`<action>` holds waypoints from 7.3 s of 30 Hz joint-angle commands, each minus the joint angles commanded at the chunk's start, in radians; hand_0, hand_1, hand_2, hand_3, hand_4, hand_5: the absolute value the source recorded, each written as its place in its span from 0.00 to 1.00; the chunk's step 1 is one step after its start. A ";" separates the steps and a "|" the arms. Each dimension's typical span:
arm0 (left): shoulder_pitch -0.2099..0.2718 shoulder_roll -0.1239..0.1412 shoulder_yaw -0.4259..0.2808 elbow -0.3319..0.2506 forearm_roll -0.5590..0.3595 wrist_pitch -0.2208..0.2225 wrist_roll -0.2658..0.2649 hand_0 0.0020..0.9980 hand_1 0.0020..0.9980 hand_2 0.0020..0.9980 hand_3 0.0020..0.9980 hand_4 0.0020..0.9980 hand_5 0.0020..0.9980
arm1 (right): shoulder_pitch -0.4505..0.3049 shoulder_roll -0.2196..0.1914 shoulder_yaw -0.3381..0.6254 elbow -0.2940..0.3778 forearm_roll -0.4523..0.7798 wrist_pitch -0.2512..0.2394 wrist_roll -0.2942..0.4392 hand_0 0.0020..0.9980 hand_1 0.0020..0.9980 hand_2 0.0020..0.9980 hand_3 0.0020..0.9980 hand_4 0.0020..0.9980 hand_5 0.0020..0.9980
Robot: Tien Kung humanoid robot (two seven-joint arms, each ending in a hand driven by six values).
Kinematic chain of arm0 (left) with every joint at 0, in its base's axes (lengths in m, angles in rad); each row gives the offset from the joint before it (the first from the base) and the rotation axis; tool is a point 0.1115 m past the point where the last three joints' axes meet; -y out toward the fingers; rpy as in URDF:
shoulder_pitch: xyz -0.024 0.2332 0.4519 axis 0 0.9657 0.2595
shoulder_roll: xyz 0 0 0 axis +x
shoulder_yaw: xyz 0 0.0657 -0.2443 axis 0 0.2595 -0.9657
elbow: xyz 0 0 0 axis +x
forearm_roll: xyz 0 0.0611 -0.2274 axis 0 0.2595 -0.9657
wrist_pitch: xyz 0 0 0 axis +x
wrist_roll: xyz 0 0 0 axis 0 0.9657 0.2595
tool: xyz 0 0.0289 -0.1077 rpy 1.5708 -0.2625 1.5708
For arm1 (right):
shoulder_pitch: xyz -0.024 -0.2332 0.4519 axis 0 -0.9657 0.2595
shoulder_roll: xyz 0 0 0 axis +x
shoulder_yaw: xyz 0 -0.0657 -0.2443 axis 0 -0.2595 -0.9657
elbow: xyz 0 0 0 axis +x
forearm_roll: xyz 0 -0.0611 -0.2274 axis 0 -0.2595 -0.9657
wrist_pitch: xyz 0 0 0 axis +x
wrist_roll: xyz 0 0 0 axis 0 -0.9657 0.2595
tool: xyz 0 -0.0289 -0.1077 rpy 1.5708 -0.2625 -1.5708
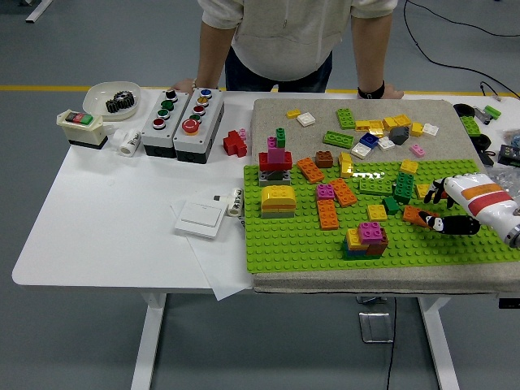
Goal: Pick up the brick,pile it on top of brick,press brick,pick up the brick,pile it on top of brick,press brick
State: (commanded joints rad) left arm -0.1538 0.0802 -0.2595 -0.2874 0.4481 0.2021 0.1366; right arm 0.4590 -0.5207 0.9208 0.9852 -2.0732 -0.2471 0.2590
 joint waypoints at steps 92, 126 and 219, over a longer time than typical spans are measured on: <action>-0.004 0.002 -0.006 -0.004 0.019 -0.009 0.008 0.84 0.82 0.81 0.59 0.68 0.68 | 0.005 0.075 -0.014 -0.097 0.020 -0.026 -0.021 0.20 0.36 0.47 0.51 0.72 0.45; -0.007 0.002 -0.003 -0.004 0.014 -0.010 0.008 0.84 0.82 0.81 0.60 0.68 0.68 | 0.000 0.067 -0.012 -0.085 0.030 -0.042 0.006 0.16 0.32 0.44 0.50 0.66 0.45; -0.004 0.002 -0.017 -0.005 0.046 -0.017 0.022 0.84 0.81 0.81 0.59 0.68 0.68 | -0.139 -0.030 -0.027 0.331 -0.080 -0.179 0.146 0.19 0.34 0.45 0.51 0.59 0.33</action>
State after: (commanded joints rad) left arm -0.1582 0.0821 -0.2770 -0.2920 0.4942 0.1850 0.1583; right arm 0.3203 -0.5503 0.8943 1.3158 -2.1529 -0.4266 0.4045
